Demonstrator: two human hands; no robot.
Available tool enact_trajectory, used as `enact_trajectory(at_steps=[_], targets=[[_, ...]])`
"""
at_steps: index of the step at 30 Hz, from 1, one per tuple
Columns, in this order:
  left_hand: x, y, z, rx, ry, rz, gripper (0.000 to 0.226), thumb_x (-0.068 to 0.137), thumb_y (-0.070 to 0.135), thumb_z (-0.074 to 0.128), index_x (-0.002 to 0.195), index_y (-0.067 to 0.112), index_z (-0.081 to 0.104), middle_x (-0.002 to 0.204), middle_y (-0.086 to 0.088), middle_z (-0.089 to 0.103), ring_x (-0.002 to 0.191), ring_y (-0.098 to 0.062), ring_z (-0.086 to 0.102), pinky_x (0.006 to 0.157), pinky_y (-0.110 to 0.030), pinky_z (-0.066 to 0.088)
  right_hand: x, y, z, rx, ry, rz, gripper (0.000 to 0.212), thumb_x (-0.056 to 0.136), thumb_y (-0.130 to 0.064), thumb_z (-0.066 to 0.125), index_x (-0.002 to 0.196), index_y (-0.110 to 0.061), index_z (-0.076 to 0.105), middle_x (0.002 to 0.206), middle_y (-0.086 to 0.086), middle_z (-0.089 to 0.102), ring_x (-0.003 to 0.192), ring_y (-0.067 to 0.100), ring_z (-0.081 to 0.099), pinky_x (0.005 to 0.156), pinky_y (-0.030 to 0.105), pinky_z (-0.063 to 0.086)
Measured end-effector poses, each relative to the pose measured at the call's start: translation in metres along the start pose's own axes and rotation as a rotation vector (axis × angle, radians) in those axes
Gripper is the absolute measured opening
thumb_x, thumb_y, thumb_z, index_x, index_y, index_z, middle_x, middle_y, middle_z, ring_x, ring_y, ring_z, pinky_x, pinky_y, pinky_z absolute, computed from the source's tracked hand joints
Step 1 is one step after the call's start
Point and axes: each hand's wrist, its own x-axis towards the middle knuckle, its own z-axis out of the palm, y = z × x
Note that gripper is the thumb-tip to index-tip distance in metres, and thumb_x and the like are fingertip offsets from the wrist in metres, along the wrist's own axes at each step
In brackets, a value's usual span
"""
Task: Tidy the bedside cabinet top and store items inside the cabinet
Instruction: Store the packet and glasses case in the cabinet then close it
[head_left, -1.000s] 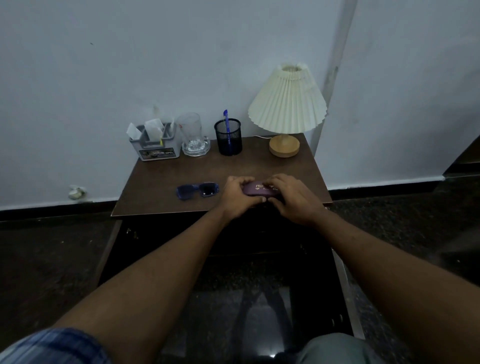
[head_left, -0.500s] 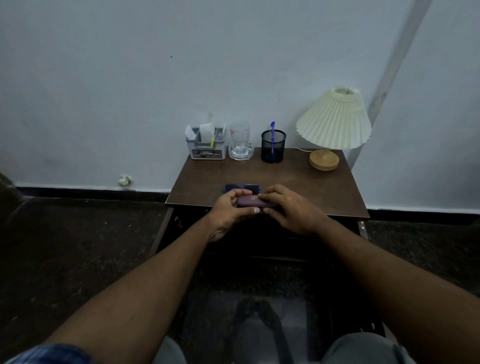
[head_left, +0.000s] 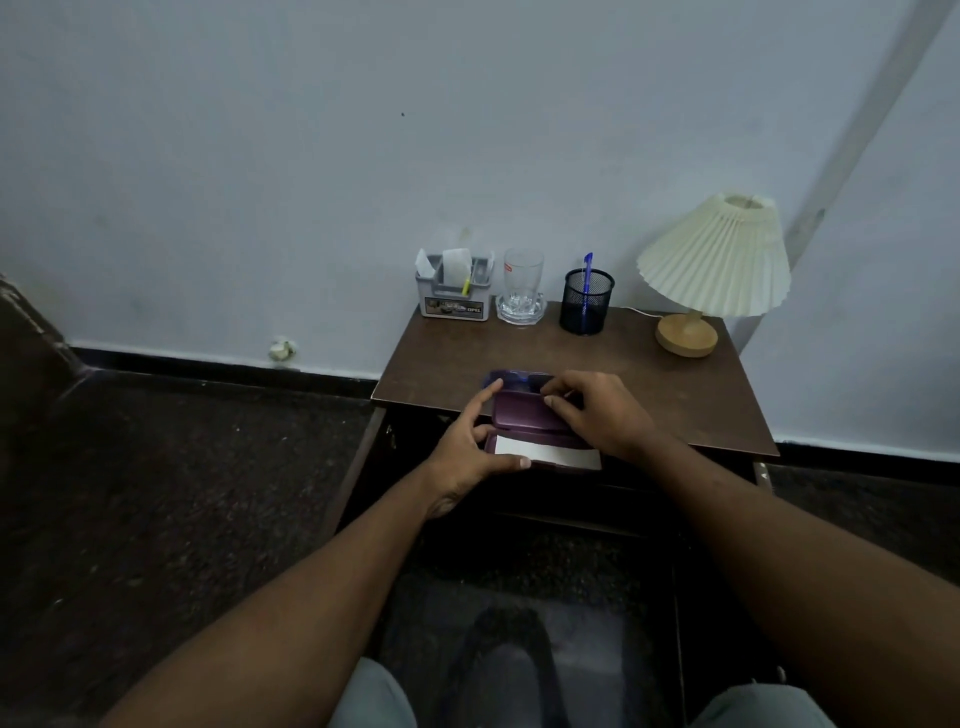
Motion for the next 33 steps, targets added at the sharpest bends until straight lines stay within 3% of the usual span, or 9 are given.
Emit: enact_trajectory(at_steps=[8,15,21,24,33], targets=[[0.002,-0.017,-0.018,-0.01,0.035,-0.036,0.11,0.067,-0.01,0.086,0.151,0.041,0.035,0.118,-0.016,0.073,0.112,-0.029,0.07,0.1,-0.05,0.055,0.014,-0.003,0.021,-0.003,-0.046,0.006,0.011,0.093,-0.025,0.069,0.099,-0.022,0.078,0.094,-0.009,0.074,0.082,0.007,0.066,0.072,0.02,0.048],[0.016,-0.032,-0.025,-0.047,0.069,-0.031,0.109,0.067,-0.011,0.085,0.151,0.04,0.036,0.12,-0.018,0.071,0.115,-0.031,0.068,0.102,-0.053,0.053,0.038,0.008,0.034,-0.001,0.0,-0.004,0.009,0.087,-0.03,0.074,0.092,-0.022,0.077,0.092,-0.007,0.071,0.084,0.009,0.065,0.078,0.03,0.054],[0.023,-0.043,-0.027,-0.039,0.074,-0.022,0.109,0.066,-0.009,0.086,0.149,0.044,0.038,0.12,-0.017,0.071,0.117,-0.03,0.067,0.103,-0.053,0.052,0.07,0.021,0.044,-0.174,0.001,0.08,0.037,0.093,-0.032,0.064,0.129,-0.019,0.064,0.126,0.005,0.064,0.116,0.024,0.059,0.099,0.041,0.049],[0.026,-0.045,-0.027,-0.034,0.072,-0.023,0.109,0.066,-0.008,0.087,0.148,0.045,0.038,0.121,-0.015,0.071,0.118,-0.029,0.067,0.104,-0.053,0.051,0.078,0.022,0.051,-0.224,-0.05,0.112,0.042,0.094,-0.032,0.062,0.134,-0.019,0.06,0.131,0.005,0.063,0.12,0.027,0.059,0.1,0.046,0.049],[0.027,-0.046,-0.026,-0.017,0.069,-0.043,0.108,0.07,-0.01,0.084,0.15,0.046,0.036,0.122,-0.014,0.07,0.115,-0.026,0.069,0.102,-0.05,0.054,0.081,0.023,0.063,-0.206,-0.07,0.141,0.017,0.091,-0.028,0.065,0.107,-0.023,0.065,0.105,0.003,0.069,0.097,0.026,0.064,0.085,0.044,0.053]])
